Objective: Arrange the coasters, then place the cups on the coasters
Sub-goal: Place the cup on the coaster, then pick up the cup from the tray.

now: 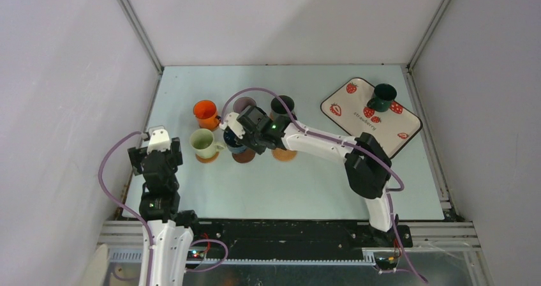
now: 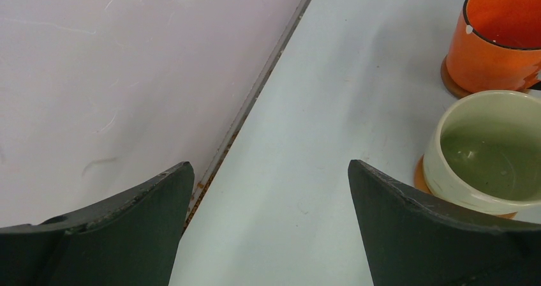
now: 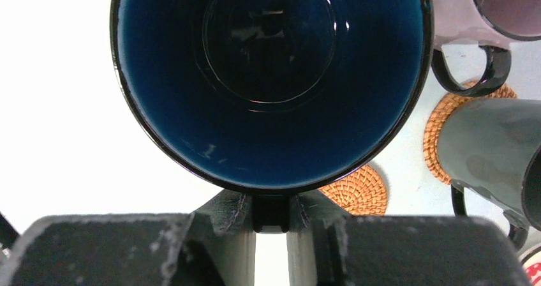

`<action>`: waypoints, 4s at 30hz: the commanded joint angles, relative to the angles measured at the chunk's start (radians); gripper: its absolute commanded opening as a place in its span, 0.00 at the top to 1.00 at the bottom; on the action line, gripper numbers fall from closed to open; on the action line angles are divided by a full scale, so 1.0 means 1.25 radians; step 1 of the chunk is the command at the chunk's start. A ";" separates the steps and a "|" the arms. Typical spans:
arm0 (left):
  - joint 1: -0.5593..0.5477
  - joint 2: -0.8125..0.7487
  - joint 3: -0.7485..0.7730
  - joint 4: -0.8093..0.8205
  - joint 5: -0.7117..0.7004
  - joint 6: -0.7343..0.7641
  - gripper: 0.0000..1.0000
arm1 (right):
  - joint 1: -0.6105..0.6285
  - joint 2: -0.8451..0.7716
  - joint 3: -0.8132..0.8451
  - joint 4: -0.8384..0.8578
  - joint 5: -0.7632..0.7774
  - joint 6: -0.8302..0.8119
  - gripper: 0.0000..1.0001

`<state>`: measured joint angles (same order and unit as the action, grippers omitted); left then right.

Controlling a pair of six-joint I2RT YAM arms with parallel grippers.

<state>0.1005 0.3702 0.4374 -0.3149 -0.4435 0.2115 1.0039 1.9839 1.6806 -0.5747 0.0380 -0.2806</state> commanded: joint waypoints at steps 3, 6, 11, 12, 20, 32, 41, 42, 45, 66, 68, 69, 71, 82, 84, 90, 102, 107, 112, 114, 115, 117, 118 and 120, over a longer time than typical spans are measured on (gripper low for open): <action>0.004 -0.001 0.003 0.028 -0.018 0.008 0.02 | -0.032 0.019 0.006 0.078 0.008 0.014 1.00; 0.004 -0.009 0.002 0.027 -0.019 0.009 0.02 | -0.044 0.033 0.009 0.072 0.004 0.013 1.00; 0.004 -0.014 0.002 0.026 -0.020 0.008 0.02 | -0.054 0.049 0.013 0.054 -0.020 0.019 1.00; 0.004 -0.014 0.002 0.026 -0.019 0.008 0.02 | -0.053 0.050 0.014 0.052 -0.032 0.017 1.00; 0.003 -0.019 0.001 0.026 -0.016 0.009 0.02 | -0.038 0.069 0.030 0.017 -0.064 0.000 1.00; 0.004 -0.015 0.001 0.025 -0.018 0.009 0.02 | -0.030 0.087 0.045 -0.012 -0.088 -0.009 1.00; 0.004 -0.012 0.002 0.026 -0.020 0.009 0.02 | -0.029 0.087 0.053 -0.028 -0.096 -0.017 1.00; 0.003 -0.012 0.002 0.026 -0.020 0.009 0.02 | -0.029 0.087 0.056 -0.030 -0.095 -0.017 0.99; 0.004 -0.010 0.002 0.026 -0.020 0.010 0.02 | -0.029 0.088 0.064 -0.039 -0.088 -0.021 0.79; 0.004 -0.011 0.003 0.023 -0.010 0.009 0.02 | -0.041 -0.098 0.057 -0.110 -0.110 -0.084 0.12; 0.005 -0.011 0.003 0.022 -0.006 0.009 0.02 | -0.053 -0.147 0.051 -0.115 -0.121 -0.091 0.10; 0.004 -0.010 0.003 0.021 -0.006 0.009 0.02 | -0.067 -0.165 0.045 -0.115 -0.124 -0.093 0.09; 0.005 -0.011 0.005 0.020 -0.004 0.010 0.02 | -0.097 -0.240 0.037 -0.114 -0.126 -0.093 0.07; 0.004 -0.010 0.019 0.003 0.004 0.002 0.02 | -0.489 -0.443 -0.092 -0.024 -0.008 0.019 0.00; 0.005 -0.010 0.023 -0.002 0.005 -0.001 0.02 | -0.563 -0.449 -0.146 0.009 0.020 0.055 0.00; 0.004 -0.013 0.026 -0.009 0.033 -0.003 0.02 | -0.731 -0.384 -0.242 0.119 0.185 0.176 0.01; 0.004 -0.014 0.021 -0.008 0.063 -0.002 0.02 | -0.699 -0.160 -0.171 0.350 0.508 0.069 0.01; 0.005 -0.004 0.021 -0.007 0.055 -0.002 0.02 | -0.689 -0.018 -0.050 0.349 0.548 0.029 0.01; 0.004 -0.002 0.016 -0.002 0.050 -0.001 0.02 | -0.687 0.081 0.030 0.348 0.571 -0.008 0.01; 0.004 0.005 0.014 0.003 0.048 0.001 0.02 | -0.687 0.114 0.039 0.355 0.580 -0.029 0.00; 0.004 0.012 0.014 0.006 0.047 0.002 0.02 | -0.688 0.133 0.039 0.364 0.588 -0.046 0.00; 0.004 0.023 0.014 0.010 0.046 0.002 0.02 | -0.691 0.158 0.038 0.374 0.590 -0.066 0.01; 0.004 0.026 0.015 0.011 0.046 0.002 0.02 | -0.695 0.165 0.035 0.377 0.590 -0.072 0.01; 0.005 0.035 0.015 0.014 0.045 0.002 0.02 | -0.701 0.185 0.024 0.389 0.588 -0.080 0.00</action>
<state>0.1005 0.3946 0.4374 -0.3424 -0.3817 0.2111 0.1410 2.1719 1.6905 -0.1478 0.7307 -0.3321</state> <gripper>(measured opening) 0.985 0.993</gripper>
